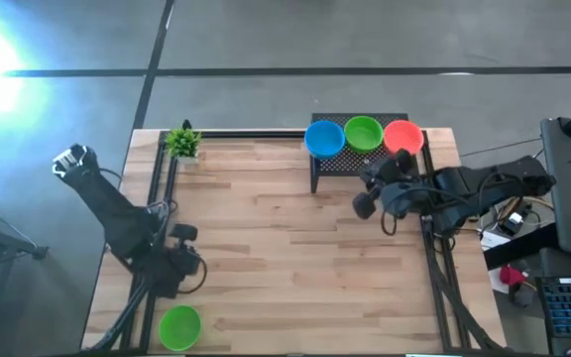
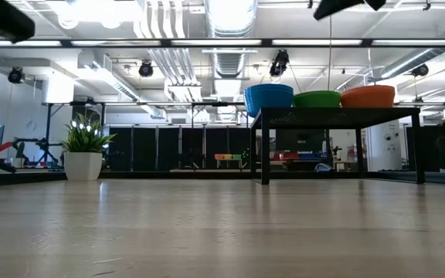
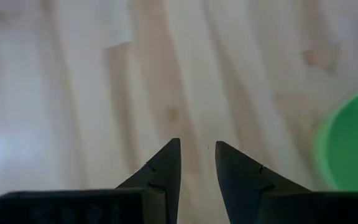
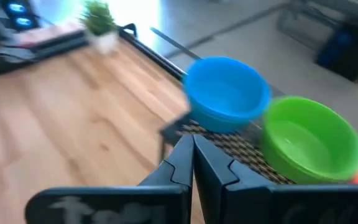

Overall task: Pick & Place Mini bowls
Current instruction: Stack the green bowl on the green bowl on the shelf

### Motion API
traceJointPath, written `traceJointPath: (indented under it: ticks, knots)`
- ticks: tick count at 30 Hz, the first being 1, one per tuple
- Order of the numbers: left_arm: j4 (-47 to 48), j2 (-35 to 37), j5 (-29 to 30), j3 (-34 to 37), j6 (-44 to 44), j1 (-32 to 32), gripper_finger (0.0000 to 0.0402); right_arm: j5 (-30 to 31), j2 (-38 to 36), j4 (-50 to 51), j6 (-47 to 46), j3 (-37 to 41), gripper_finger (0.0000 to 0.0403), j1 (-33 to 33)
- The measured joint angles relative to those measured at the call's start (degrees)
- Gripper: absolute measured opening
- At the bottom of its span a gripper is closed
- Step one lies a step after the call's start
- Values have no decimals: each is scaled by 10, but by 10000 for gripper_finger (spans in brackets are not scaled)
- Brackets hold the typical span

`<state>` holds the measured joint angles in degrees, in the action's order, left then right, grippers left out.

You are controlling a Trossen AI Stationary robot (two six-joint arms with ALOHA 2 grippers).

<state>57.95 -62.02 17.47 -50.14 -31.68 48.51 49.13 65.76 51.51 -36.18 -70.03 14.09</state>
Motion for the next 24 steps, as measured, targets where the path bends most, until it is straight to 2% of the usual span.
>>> traceJointPath:
  ticks: [2, 5, 11, 15, 24]
  knots:
    - [-39, 0, -13, 19, -6, 7, 98, -9, 0, -40, 30, 9, 8, 12]
    - [-89, 0, -47, 47, -21, 14, 98, -54, 0, -93, 83, 25, 8, 23]
    - [-165, 0, -125, 96, -49, 20, 98, -207, 0, -191, 152, 66, 8, 25]
    - [-209, -5, -153, 116, -55, 27, 98, -283, 0, -238, 172, 95, 8, 25]
    - [-279, -31, -160, 140, -53, 52, 98, -297, 0, -283, 168, 123, 8, 25]
